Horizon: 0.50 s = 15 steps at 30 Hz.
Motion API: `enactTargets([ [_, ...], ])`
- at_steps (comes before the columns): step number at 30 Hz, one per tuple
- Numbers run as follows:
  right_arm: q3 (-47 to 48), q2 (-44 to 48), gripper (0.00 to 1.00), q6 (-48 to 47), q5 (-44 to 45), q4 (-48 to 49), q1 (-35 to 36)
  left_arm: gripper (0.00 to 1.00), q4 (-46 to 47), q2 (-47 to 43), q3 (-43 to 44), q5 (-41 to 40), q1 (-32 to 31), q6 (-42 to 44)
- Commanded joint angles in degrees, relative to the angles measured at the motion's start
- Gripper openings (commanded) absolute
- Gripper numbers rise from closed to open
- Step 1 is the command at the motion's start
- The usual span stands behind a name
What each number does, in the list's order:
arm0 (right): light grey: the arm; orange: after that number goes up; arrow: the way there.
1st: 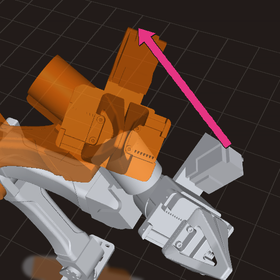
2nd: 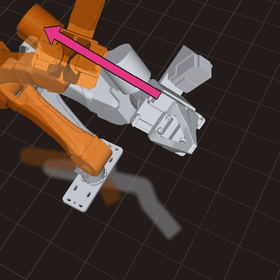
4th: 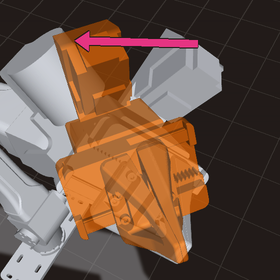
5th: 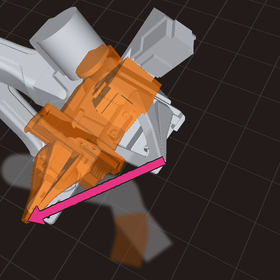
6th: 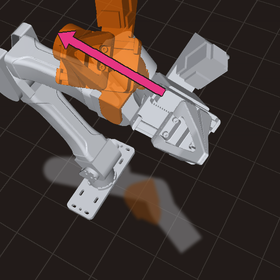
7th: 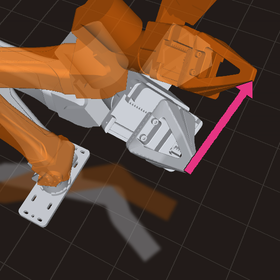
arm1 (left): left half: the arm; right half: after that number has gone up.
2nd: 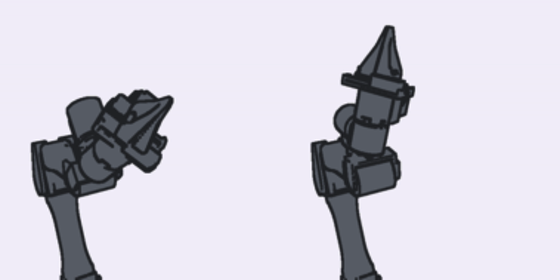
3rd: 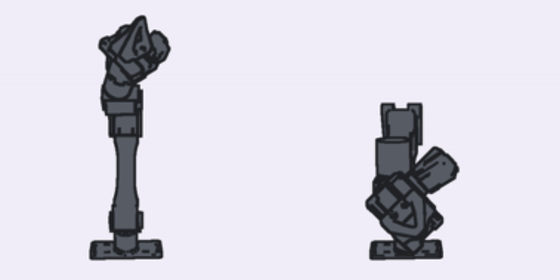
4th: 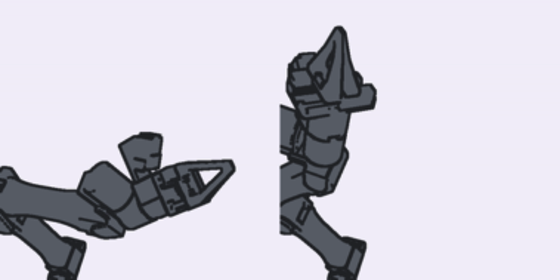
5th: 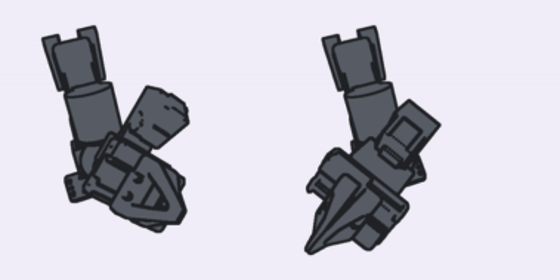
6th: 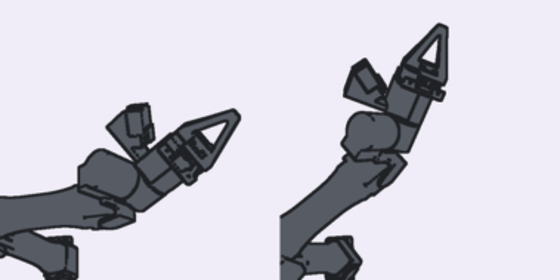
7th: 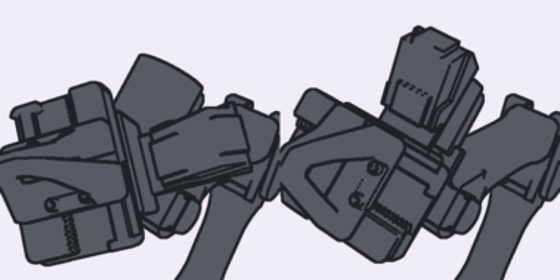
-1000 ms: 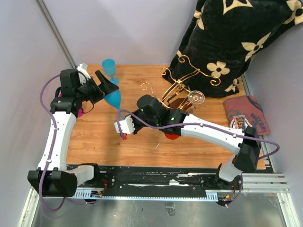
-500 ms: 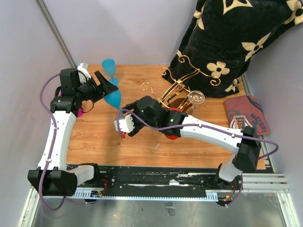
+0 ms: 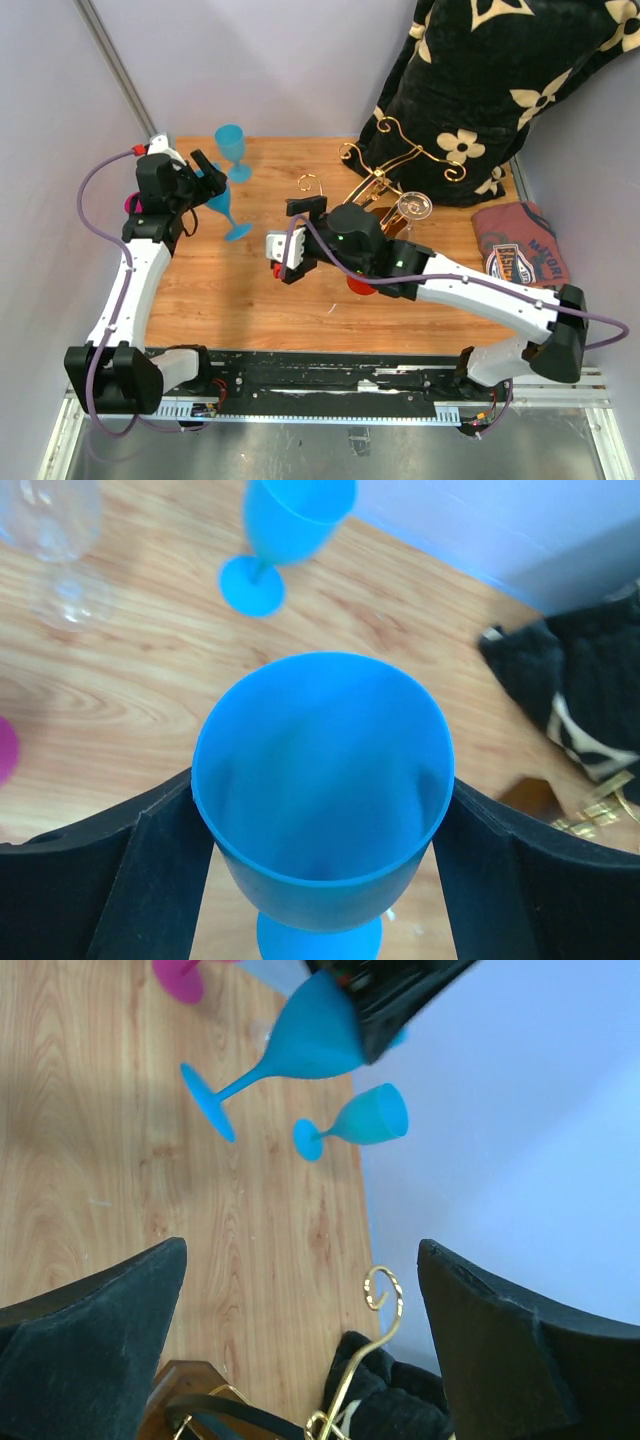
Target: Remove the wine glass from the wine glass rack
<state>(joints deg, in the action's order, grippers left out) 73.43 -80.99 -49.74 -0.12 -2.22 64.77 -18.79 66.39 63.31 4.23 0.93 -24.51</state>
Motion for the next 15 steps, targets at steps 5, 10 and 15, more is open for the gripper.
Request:
enactTargets([
  [5,-3.4,9.4,0.99,8.1,-1.4,3.4,0.5,0.77,34.2,3.1,-12.3,-15.8,-0.7,10.7],
  [10,-5.5,13.3,0.99,9.3,-1.2,4.3,0.5,0.74,49.0,9.0,-16.8,-20.2,-2.7,18.6],
  [15,-4.9,16.5,0.99,14.1,3.9,2.7,0.5,0.74,60.4,16.1,-19.3,-23.8,-3.2,22.0],
])
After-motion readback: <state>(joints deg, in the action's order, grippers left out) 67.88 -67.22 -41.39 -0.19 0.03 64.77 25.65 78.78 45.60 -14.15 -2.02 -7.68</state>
